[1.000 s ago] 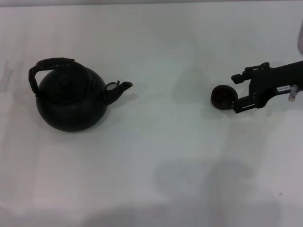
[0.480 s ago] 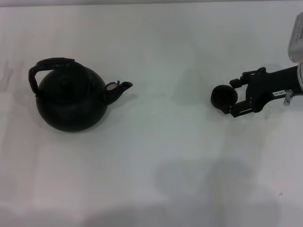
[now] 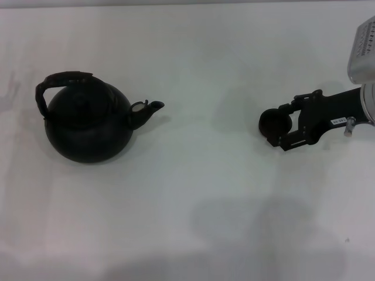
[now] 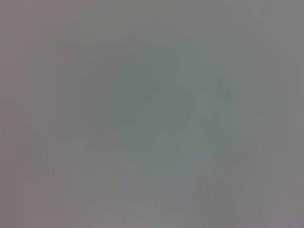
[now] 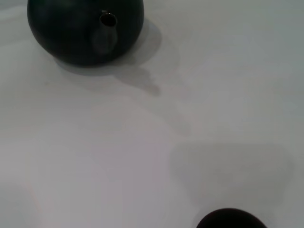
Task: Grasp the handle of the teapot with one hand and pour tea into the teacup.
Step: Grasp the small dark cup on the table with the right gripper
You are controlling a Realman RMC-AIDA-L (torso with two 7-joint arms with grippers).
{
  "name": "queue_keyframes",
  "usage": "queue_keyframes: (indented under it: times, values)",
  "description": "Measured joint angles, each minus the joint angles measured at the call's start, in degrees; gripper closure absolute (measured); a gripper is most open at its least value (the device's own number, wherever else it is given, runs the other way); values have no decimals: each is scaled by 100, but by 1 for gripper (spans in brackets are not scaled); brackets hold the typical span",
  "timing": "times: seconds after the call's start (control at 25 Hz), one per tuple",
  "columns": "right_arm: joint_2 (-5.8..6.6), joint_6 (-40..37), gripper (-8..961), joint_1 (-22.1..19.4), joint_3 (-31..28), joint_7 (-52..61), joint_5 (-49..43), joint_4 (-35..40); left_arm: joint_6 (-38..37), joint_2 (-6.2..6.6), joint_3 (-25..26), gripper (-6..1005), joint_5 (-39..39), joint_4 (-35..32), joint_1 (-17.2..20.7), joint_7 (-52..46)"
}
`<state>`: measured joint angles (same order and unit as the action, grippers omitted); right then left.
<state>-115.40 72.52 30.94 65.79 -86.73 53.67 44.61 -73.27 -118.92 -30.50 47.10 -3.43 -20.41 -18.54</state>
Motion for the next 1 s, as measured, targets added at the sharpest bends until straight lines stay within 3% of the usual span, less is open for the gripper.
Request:
queue_keyframes:
  times: [1.0]
  values:
    - [0, -551, 90, -23, 818, -80, 583, -172, 10, 9, 0, 161, 1, 0, -36, 0]
